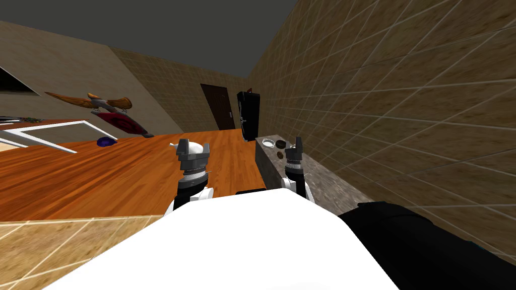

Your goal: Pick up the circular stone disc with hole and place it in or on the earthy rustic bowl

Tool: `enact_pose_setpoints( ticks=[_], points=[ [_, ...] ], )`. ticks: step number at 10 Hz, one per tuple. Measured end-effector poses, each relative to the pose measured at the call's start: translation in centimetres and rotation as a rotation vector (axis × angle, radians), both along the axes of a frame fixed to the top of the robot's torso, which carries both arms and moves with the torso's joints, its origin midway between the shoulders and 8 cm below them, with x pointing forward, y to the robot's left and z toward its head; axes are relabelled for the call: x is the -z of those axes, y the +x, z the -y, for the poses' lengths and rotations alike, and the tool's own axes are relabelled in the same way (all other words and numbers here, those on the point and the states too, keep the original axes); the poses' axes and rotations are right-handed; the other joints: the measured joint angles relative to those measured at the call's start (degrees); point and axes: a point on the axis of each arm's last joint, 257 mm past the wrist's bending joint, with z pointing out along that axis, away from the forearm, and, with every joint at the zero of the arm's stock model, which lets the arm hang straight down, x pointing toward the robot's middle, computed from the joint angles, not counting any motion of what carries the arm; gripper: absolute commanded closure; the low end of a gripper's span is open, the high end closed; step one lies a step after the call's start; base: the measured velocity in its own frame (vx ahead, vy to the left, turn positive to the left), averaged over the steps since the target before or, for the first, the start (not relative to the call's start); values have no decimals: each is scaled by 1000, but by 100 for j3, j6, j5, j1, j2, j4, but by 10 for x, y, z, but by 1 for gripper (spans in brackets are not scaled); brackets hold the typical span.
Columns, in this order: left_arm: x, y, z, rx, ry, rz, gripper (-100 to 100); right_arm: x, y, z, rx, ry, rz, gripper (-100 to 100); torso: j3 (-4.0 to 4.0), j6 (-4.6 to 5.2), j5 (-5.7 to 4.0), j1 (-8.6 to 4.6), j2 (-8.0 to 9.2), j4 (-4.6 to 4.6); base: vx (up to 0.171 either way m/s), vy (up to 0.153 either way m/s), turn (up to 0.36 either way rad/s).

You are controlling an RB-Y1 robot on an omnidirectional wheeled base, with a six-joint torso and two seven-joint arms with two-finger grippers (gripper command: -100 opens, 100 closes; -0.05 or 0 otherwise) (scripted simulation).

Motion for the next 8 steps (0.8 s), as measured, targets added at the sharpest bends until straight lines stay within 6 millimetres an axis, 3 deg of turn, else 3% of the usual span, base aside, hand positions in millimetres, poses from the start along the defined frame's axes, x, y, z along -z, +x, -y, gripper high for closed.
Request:
enact_pose_setpoints(
  ticks=[3, 8],
  points=[
    [0, 0, 0, 0, 0, 0, 0, 22, 8, -1, -18, -82, -75, -100, 12, 0, -1, -5, 21, 4, -53, -5, 44],
    [0, 0, 0, 0, 0, 0, 0, 75, 21, 6, -25, -229, -247, -100, 14, 0, -2, -7, 23, 6, -61, -5, 59]
  ],
)
